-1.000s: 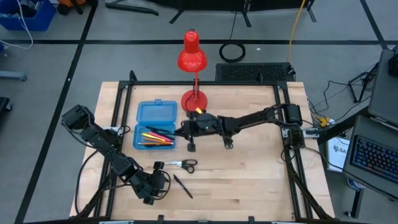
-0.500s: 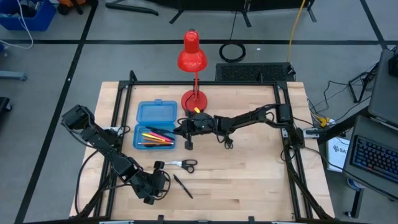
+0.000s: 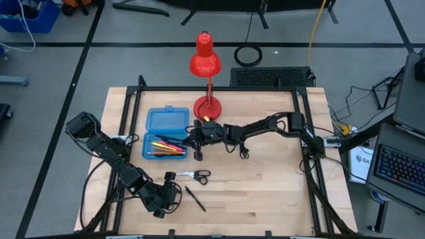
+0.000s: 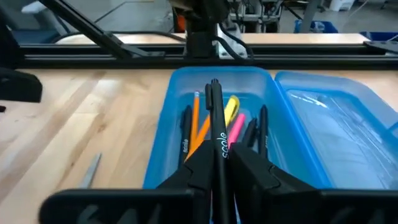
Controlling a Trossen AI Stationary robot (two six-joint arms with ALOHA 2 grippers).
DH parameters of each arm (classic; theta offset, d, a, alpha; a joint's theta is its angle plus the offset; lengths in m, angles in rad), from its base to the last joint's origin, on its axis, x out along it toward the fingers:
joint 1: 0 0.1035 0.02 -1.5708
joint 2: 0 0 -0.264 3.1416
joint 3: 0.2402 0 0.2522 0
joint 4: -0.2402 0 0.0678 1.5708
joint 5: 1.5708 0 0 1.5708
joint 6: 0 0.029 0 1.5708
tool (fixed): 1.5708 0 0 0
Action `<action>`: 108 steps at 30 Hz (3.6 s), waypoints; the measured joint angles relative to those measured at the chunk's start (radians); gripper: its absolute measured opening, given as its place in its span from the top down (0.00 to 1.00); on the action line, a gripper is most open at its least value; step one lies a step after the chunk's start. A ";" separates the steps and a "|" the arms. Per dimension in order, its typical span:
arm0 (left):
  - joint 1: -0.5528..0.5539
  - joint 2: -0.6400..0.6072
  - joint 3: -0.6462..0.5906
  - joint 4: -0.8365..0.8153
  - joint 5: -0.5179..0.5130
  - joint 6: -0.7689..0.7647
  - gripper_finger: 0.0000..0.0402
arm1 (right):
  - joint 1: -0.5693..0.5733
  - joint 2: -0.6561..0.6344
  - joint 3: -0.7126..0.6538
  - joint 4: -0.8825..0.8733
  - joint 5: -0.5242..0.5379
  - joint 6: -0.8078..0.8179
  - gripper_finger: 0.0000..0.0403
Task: Pick & place school supplies into a supply box
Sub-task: Put the black pen into the blue supply box
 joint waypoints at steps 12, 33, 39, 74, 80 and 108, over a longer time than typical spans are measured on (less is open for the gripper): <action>0.000 0.000 0.000 -0.002 -0.044 0.000 0.50 | 0.002 0.000 0.000 0.029 0.002 -0.006 0.73; -0.001 0.000 0.000 -0.007 -0.044 -0.019 0.50 | 0.082 -0.050 -0.001 -0.092 0.004 -0.070 0.77; -0.001 0.000 0.000 -0.009 -0.053 -0.022 0.50 | 0.142 -0.098 -0.002 -0.250 0.060 -0.081 0.78; 0.000 0.000 0.000 0.017 -0.068 -0.024 0.50 | 0.496 -0.161 -0.322 0.097 0.368 0.247 0.84; 0.000 0.000 0.000 0.022 -0.069 -0.023 0.50 | 0.527 -0.134 -0.321 0.184 0.338 0.259 0.79; 0.005 0.000 0.000 0.021 -0.116 0.050 0.50 | 0.566 -0.008 -0.142 0.029 0.473 0.378 0.59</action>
